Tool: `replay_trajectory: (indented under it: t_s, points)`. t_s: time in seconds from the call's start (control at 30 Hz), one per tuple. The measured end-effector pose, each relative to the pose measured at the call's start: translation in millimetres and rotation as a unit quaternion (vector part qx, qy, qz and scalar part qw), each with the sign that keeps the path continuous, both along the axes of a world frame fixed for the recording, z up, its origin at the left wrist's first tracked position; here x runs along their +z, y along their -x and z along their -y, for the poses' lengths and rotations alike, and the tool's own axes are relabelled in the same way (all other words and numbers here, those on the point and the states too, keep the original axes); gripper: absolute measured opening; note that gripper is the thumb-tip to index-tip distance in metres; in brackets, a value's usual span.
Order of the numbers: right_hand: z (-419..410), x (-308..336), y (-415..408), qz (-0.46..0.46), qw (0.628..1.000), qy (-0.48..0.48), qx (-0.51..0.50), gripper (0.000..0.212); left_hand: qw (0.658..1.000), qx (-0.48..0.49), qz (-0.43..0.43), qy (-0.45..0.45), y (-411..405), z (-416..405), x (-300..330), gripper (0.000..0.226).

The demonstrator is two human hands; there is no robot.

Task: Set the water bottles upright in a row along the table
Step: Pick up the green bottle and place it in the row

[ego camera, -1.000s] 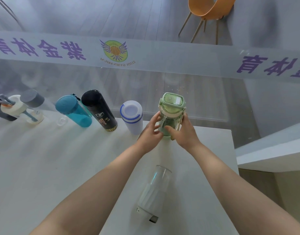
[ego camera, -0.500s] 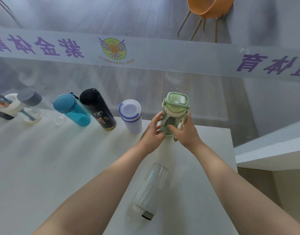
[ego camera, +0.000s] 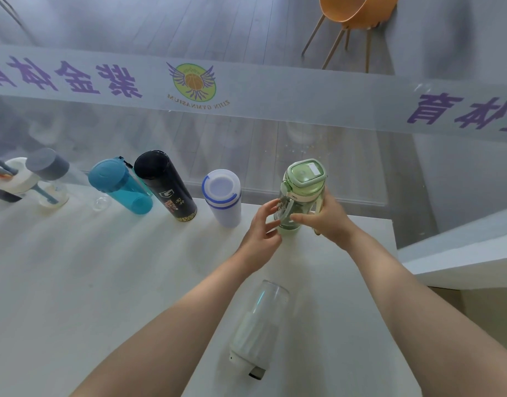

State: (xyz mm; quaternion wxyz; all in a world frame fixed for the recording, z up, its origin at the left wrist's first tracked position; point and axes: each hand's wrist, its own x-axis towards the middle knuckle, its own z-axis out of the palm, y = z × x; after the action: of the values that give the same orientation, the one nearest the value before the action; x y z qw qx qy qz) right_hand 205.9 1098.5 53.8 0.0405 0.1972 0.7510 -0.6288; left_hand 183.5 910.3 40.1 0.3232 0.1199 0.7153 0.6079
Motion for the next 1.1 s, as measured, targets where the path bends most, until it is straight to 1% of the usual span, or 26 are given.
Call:
replay_trajectory:
  t_s: [0.07, 0.13, 0.17, 0.3, 0.43, 0.5, 0.57, 0.63, 0.7, 0.77, 0.83, 0.9, 1.1]
  points:
    - [1, -1, -1, -0.006, 1.000, 0.024, -0.006, 0.076, 1.000, -0.001, -0.003, 0.008, 2, -1, -2, 0.069]
    - [6, -5, -3, -0.012, 1.000, 0.010, -0.018, 0.085, 1.000, 0.001, -0.011, 0.021, 6, -3, -3, 0.069]
    - [10, -8, -5, -0.020, 0.999, 0.000, -0.033, 0.086, 1.000, 0.001, -0.014, 0.028, 8, -4, -3, 0.070]
    - [17, -20, -12, -0.035, 0.996, -0.040, -0.075, 0.077, 0.999, -0.003, -0.020, 0.037, 10, -7, -5, 0.073]
    - [12, -21, -11, -0.024, 0.997, -0.044, -0.058, 0.066, 1.000, -0.001, -0.015, 0.027, 6, -7, -9, 0.076]
    - [11, -20, -11, -0.025, 0.997, -0.050, -0.045, 0.066, 0.999, -0.012, -0.021, 0.037, 7, -5, -8, 0.076]
    - [11, -16, -12, -0.025, 0.998, -0.050, -0.036, 0.076, 0.998, -0.021, -0.026, 0.053, 9, -3, -7, 0.075]
    - [11, -10, -17, -0.015, 0.997, -0.074, -0.031, 0.088, 0.996, -0.021, -0.033, 0.085, 10, 1, -7, 0.074]
    - [11, -6, -27, 0.003, 0.991, -0.128, -0.028, 0.096, 0.991, -0.020, -0.050, 0.124, 6, 7, -7, 0.073]
    - [12, -2, -44, 0.012, 0.983, -0.182, -0.029, 0.098, 0.986, -0.027, -0.065, 0.154, -3, 16, -7, 0.069]
    - [15, 1, -66, 0.006, 0.977, -0.209, -0.038, 0.094, 0.982, -0.034, -0.071, 0.169, -17, 28, -8, 0.064]
    - [21, 4, -91, 0.003, 0.976, -0.215, -0.035, 0.087, 0.982, -0.031, -0.061, 0.176, -36, 42, -11, 0.060]
    - [57, -11, -182, 0.002, 0.978, -0.205, 0.046, 0.069, 0.982, -0.028, -0.003, 0.185, -106, 90, -23, 0.045]
